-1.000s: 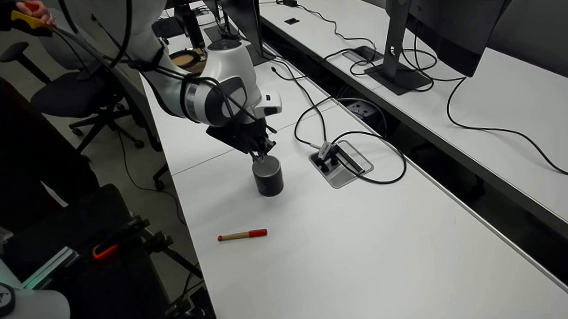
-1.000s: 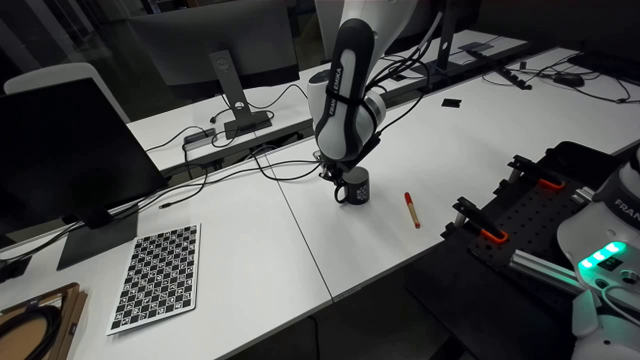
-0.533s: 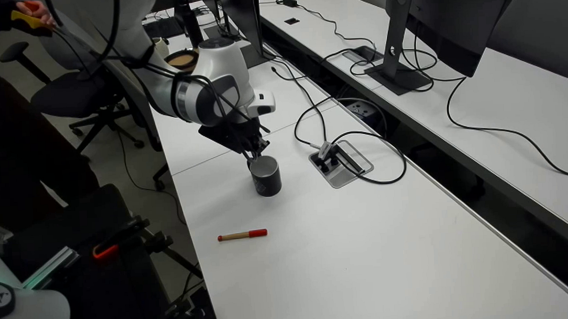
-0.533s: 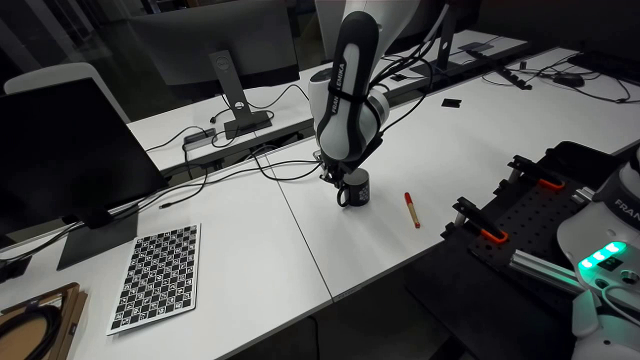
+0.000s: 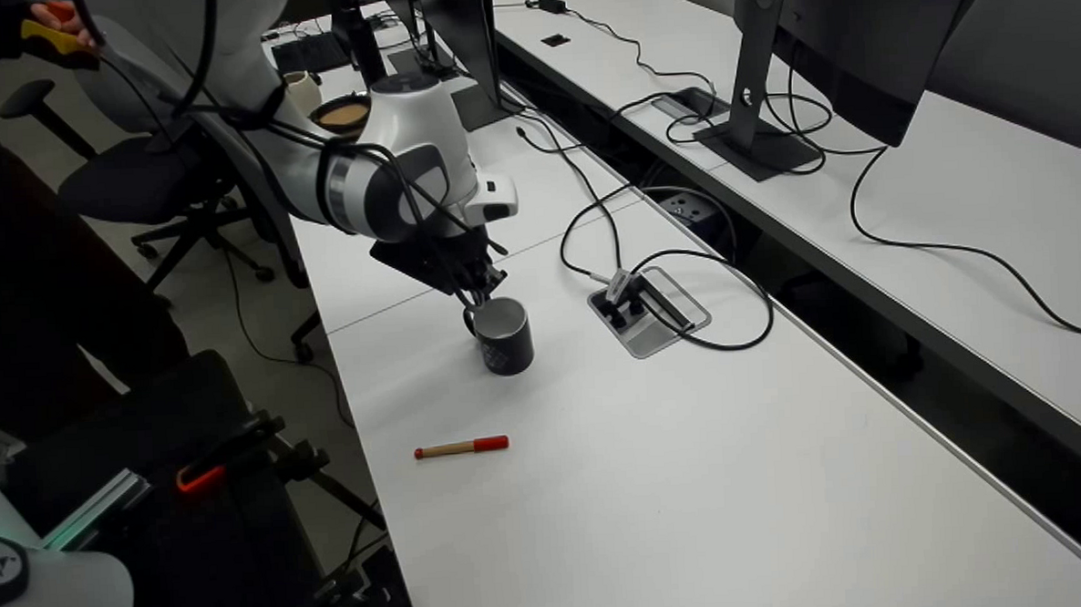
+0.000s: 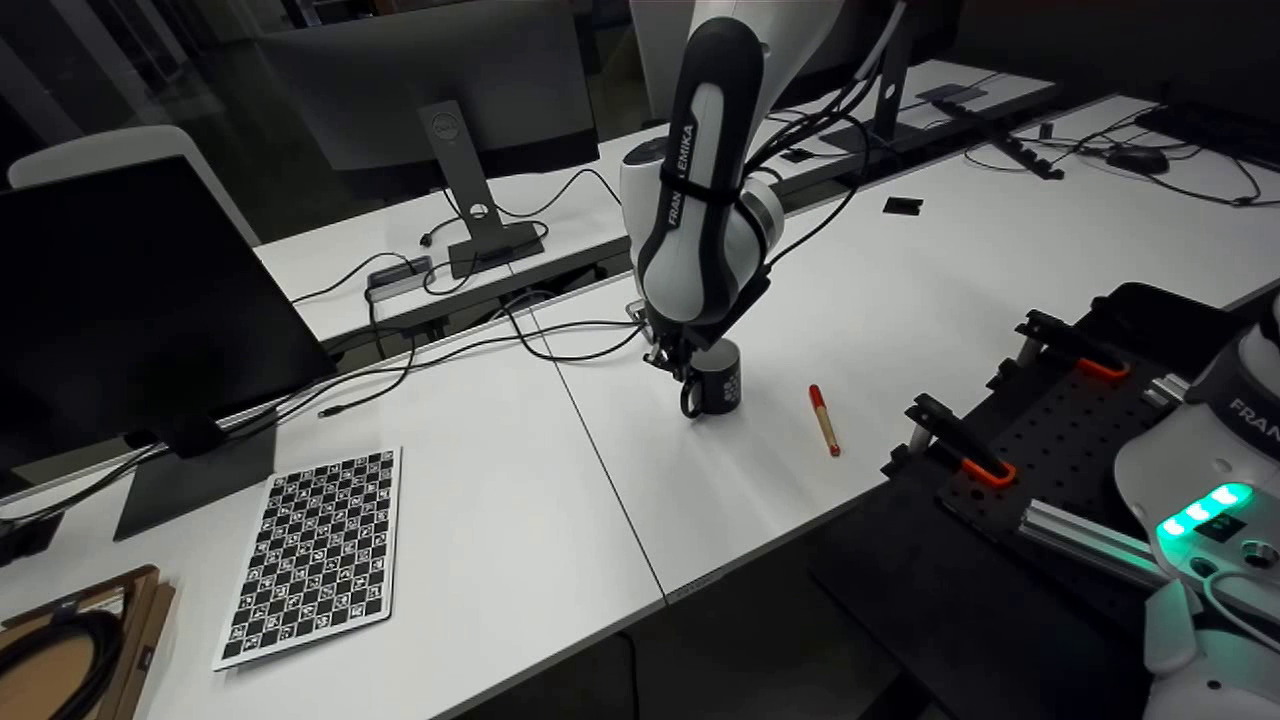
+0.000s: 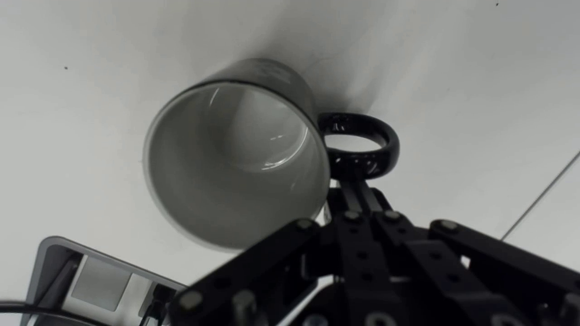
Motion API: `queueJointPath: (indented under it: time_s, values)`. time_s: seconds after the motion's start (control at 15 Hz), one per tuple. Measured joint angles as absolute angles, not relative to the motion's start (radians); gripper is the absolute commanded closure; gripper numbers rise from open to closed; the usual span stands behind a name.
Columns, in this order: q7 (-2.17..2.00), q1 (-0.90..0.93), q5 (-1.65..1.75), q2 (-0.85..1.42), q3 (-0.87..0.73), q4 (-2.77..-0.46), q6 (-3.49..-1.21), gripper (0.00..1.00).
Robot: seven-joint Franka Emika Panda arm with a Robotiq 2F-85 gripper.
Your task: Rotate the black cup counterclockwise so that the handle is on the right side
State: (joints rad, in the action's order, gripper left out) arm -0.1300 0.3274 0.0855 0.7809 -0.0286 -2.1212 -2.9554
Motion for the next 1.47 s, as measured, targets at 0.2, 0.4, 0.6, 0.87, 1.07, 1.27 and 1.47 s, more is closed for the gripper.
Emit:
queueJointPath:
  time_s: [0.2, 0.4, 0.6, 0.87, 1.07, 1.27, 1.47]
  values:
    - [-0.129, 0.322, 0.085, 0.781, -0.024, -2.126, -2.955, 1.00]
    - [-0.129, 0.321, 0.085, 0.781, -0.023, -2.133, -2.959, 1.00]
    - [-0.129, 0.320, 0.085, 0.779, -0.023, -2.142, -2.963, 1.00]
    - [-0.129, 0.316, 0.085, 0.777, -0.023, -2.160, -2.971, 1.00]
    - [-0.129, 0.313, 0.084, 0.772, -0.023, -2.177, -2.978, 1.00]
    - [-0.129, 0.311, 0.084, 0.758, -0.023, -2.196, -2.982, 1.00]
    - [-0.129, 0.308, 0.084, 0.747, -0.023, -2.212, -2.985, 1.00]
